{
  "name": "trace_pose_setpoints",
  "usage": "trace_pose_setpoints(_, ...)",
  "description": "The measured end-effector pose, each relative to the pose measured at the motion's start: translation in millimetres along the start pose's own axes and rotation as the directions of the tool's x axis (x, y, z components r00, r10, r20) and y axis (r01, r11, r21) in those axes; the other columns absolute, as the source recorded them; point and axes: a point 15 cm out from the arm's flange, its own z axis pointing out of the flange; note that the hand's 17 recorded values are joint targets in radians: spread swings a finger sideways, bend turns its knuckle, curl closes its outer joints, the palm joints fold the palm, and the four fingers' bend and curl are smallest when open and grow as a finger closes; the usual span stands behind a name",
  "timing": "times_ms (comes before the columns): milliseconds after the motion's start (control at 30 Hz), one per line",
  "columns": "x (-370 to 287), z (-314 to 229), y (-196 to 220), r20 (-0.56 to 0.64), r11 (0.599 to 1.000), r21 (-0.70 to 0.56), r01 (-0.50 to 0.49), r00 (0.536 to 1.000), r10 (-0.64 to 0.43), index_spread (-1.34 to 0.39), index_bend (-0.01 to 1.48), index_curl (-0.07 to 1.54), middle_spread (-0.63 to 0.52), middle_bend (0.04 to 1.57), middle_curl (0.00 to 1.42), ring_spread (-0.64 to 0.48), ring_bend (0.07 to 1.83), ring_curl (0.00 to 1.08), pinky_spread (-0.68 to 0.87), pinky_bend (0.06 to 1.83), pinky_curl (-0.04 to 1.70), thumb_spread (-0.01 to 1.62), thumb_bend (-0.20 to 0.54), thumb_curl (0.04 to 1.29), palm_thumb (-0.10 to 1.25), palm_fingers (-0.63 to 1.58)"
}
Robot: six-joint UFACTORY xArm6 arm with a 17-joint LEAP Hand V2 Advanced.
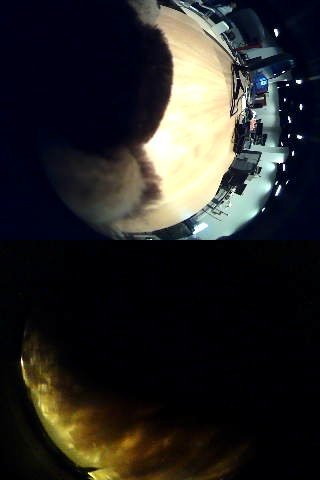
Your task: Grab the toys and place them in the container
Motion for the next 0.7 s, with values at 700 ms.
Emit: trace_pose_setpoints(700,-39.2,-86.2,36.2,0.089,0.998,-0.046,0.037,0.995,-0.033,-0.52,0.49,0.61,-0.23,1.24,0.63,-0.22,1.40,0.52,-0.32,1.32,0.48,1.14,-0.014,0.29,0.87,1.24)
